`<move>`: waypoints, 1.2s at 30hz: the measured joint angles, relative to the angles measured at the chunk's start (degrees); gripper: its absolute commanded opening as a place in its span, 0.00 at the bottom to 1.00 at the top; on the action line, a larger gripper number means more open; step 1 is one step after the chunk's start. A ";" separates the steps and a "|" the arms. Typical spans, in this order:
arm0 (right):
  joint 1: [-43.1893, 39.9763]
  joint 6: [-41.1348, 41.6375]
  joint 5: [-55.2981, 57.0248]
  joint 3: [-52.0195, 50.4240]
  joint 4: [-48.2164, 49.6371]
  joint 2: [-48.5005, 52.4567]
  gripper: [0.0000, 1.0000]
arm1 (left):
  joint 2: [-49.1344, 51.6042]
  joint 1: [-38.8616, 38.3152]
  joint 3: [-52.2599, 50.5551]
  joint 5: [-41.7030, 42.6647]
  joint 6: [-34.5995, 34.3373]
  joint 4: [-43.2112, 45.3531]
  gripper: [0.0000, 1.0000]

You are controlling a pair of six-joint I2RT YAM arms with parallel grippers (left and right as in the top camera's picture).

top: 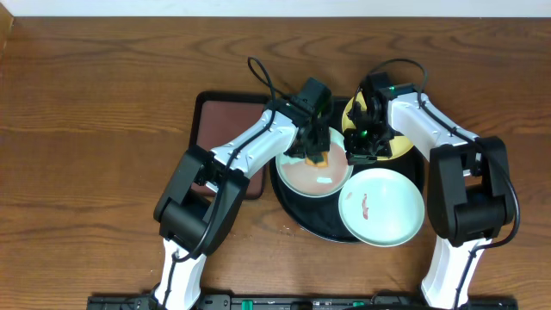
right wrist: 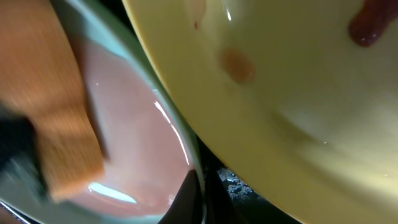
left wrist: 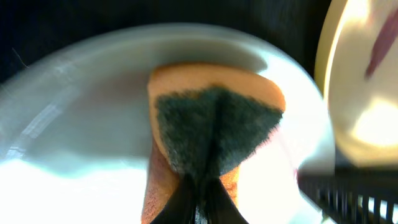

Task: Clean dirty plates on tray and stack at the side
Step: 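Scrub the pale green plate with the sponge while right gripper holds it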

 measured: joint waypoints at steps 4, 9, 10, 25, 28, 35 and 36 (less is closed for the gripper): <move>0.00 0.00 0.24 0.00 -0.07 0.00 0.01 | 0.00 -0.11 0.00 5.44 -1.18 -6.51 0.08; 0.00 0.00 0.26 0.00 -0.04 0.00 0.01 | 0.02 -0.11 -0.04 8.96 -0.63 -15.08 0.08; 0.00 0.00 0.28 0.00 -0.04 0.00 0.01 | 0.02 -0.04 -0.04 9.14 -0.04 -16.06 0.08; 0.00 0.61 -0.11 0.00 0.20 0.00 0.01 | -0.42 -0.48 0.00 -26.91 4.83 -6.54 0.08; 0.00 0.57 -0.24 0.02 0.44 0.00 0.01 | -0.31 -0.50 -0.02 -29.29 6.88 -3.17 0.08; -0.11 0.57 -0.35 0.09 0.44 0.00 0.01 | 0.11 -0.55 -0.42 -31.28 9.31 4.81 0.08; -0.20 0.57 -0.37 0.11 0.44 0.00 0.01 | 0.11 -0.55 -0.48 -31.54 10.03 5.90 0.08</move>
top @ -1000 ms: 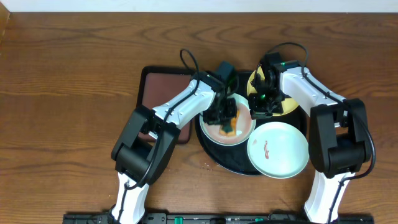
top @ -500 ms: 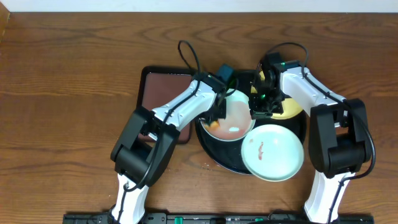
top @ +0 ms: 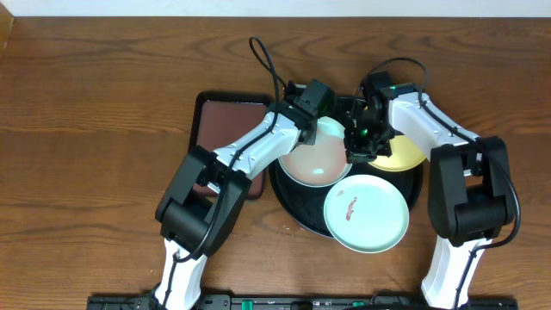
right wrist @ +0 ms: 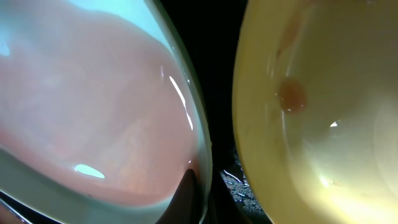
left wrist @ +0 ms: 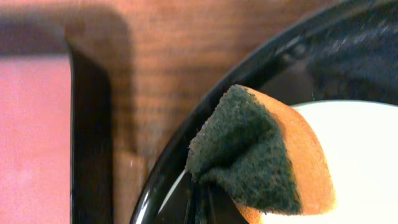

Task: Clean dirty plates on tray and stack at the side
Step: 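Scrub the pale green plate with the sponge while right gripper holds it, then return the sponge to the water tray with the left gripper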

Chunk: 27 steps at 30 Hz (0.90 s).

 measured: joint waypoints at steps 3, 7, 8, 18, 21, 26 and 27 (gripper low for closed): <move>-0.07 0.00 -0.15 0.09 0.04 0.00 0.01 | 0.00 0.00 -0.04 -1.18 1.57 1.44 0.08; -0.07 0.00 -0.20 0.22 0.09 0.00 0.01 | -0.02 0.07 0.07 -2.75 3.10 1.60 0.08; -0.07 0.00 -0.20 0.22 0.09 0.00 0.01 | -0.13 0.15 0.13 -2.86 3.23 1.51 0.08; -0.04 -1.09 0.96 0.22 -0.74 0.00 0.01 | -13.86 8.44 0.48 1.66 3.45 -6.27 0.11; -0.04 -1.64 1.16 0.22 -0.68 0.00 0.01 | -18.97 11.06 1.38 3.63 3.43 -13.44 0.11; -0.04 -1.95 1.36 0.22 0.42 0.00 0.01 | -21.05 15.13 1.44 5.99 1.92 -23.56 0.11; -0.04 -1.92 1.36 0.22 0.76 0.00 0.01 | -20.94 15.34 1.22 6.19 1.66 -23.67 0.11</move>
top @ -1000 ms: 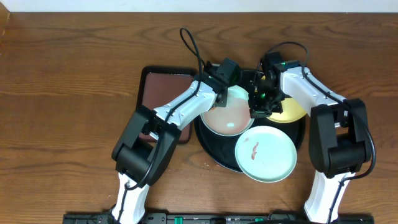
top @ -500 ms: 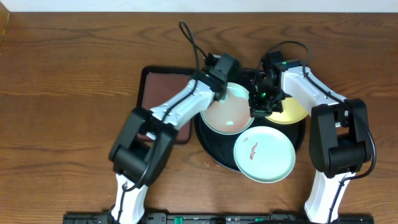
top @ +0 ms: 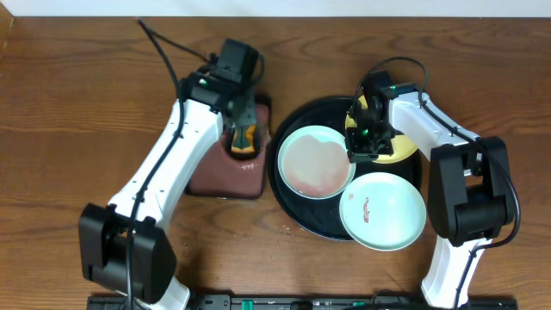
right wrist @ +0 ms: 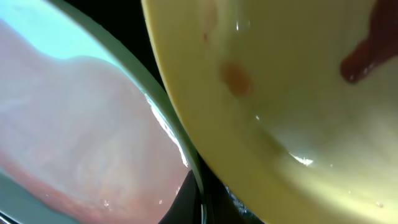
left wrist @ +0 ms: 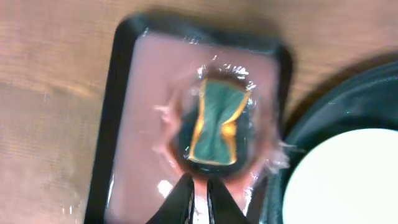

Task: Clean dirty plates on tray and stack at the side
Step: 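Return the sponge to the water tray with the left gripper, then lift the cleaned pale green plate with the right gripper and tilt it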

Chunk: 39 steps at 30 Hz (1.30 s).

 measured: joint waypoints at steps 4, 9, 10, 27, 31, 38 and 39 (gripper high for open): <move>0.00 0.44 -0.02 -0.02 1.36 0.00 0.01 | 2.27 2.43 -5.57 2.95 -0.83 1.36 0.11; 0.00 1.33 0.02 -0.02 2.80 0.00 0.13 | 4.66 3.39 -9.64 4.59 -1.42 0.74 0.17; 0.00 1.53 0.13 -0.02 3.28 0.00 0.15 | 4.66 3.61 -9.64 5.11 -1.55 0.24 0.24; 0.17 1.62 -3.30 2.80 2.82 -3.63 0.01 | -18.27 12.22 -5.01 11.56 -1.81 -8.79 0.83; 1.03 1.73 -3.37 6.58 4.98 -9.60 0.01 | -19.69 12.24 -5.01 11.72 -1.84 -8.87 0.84; 7.50 1.75 -1.16 10.10 12.66 -13.92 0.01 | -19.69 12.26 -5.01 11.72 -1.84 -8.90 0.84; 10.38 1.75 0.61 10.10 14.43 -13.60 0.01 | -19.69 12.26 -5.01 11.72 -1.81 -8.90 0.84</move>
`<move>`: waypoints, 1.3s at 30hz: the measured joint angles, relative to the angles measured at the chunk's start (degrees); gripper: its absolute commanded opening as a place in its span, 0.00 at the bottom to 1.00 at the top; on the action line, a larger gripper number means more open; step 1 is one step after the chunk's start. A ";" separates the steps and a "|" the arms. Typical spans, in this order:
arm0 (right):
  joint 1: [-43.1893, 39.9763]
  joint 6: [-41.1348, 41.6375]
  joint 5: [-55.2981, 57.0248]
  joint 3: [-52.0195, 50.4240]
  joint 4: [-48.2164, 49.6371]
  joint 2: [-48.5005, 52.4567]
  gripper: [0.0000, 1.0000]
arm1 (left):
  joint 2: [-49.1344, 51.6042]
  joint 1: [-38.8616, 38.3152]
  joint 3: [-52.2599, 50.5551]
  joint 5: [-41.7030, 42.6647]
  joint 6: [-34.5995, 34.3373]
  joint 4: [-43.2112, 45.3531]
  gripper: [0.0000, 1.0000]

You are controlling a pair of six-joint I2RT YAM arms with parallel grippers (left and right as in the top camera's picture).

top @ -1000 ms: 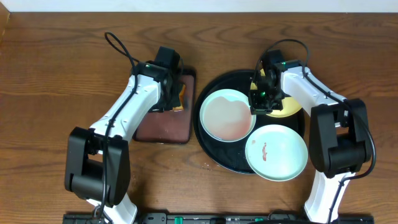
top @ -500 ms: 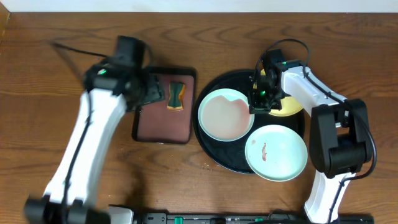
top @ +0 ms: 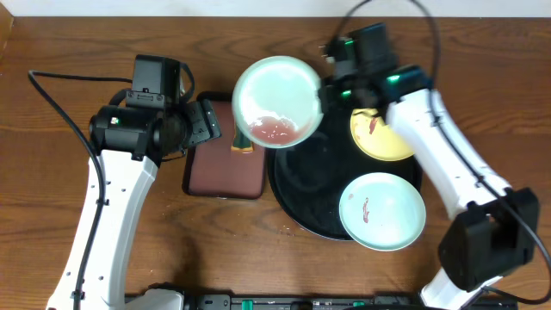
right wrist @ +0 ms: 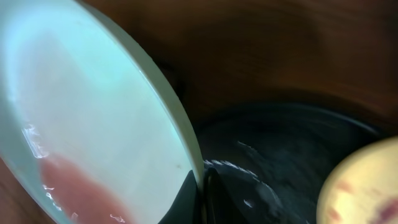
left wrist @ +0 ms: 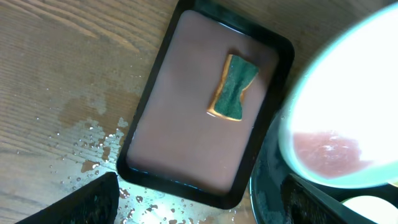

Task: Clean dirty plates on tray and stack at the side
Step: 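Lift the cleaned pale green plate with the right gripper and tilt it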

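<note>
My right gripper (right wrist: 202, 186) is shut on the rim of a pale green plate (top: 277, 102), holding it lifted and tilted over the left edge of the round black tray (top: 301, 198). Pink liquid pools in its lower part (right wrist: 68, 186). The orange and green sponge (left wrist: 233, 94) lies loose in the rectangular black tray (left wrist: 273, 112) of pinkish water. My left gripper (left wrist: 199, 211) hangs open above that tray's near end, its fingers (left wrist: 93, 202) wide apart. A yellow plate (top: 383, 133) and a second green plate (top: 382, 211), both red-stained, stay on the round tray.
Water droplets (left wrist: 81, 155) spot the wooden table (top: 77, 52) left of the rectangular tray. The left arm (top: 112, 189) runs down the left side, the right arm (top: 448, 164) down the right. The second green plate overhangs the round tray's front right rim.
My left gripper has let go of the sponge in the rectangular tray, opened and drawn back. My right gripper has lifted the pale green plate off the round tray and tilted it leftward.
First my left gripper held the sponge on the green plate while my right gripper pinched its rim. Then the sponge was at the plate's far edge, then down in the rectangular tray. Now it lies there released, and the plate is in the air.
</note>
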 measured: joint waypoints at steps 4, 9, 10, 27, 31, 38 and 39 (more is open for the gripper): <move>7.04 -0.07 6.60 -0.04 6.38 1.88 0.01 | 0.00 0.00 0.00 0.00 -0.02 -0.02 0.84; 13.84 -1.86 16.41 -0.07 11.91 4.96 0.01 | 0.00 0.00 0.00 0.02 -0.02 -0.02 0.84; 14.69 -2.58 18.34 -0.11 12.57 5.33 0.01 | 0.00 0.00 0.00 0.02 -0.02 -0.02 0.84; 17.77 -12.55 31.63 -0.35 15.26 -1.66 0.01 | 0.00 0.00 0.00 0.02 -0.02 -0.02 0.84; 18.86 -14.45 33.88 -0.35 16.24 -4.92 0.01 | 0.00 0.00 0.00 0.02 -0.02 -0.02 0.84; 20.70 -18.56 37.94 -0.35 16.68 -5.60 0.01 | 0.00 0.00 0.00 0.02 -0.02 -0.02 0.84; 20.90 -18.75 38.45 -0.35 16.72 -5.60 0.01 | 0.00 0.00 0.00 0.02 -0.02 -0.02 0.84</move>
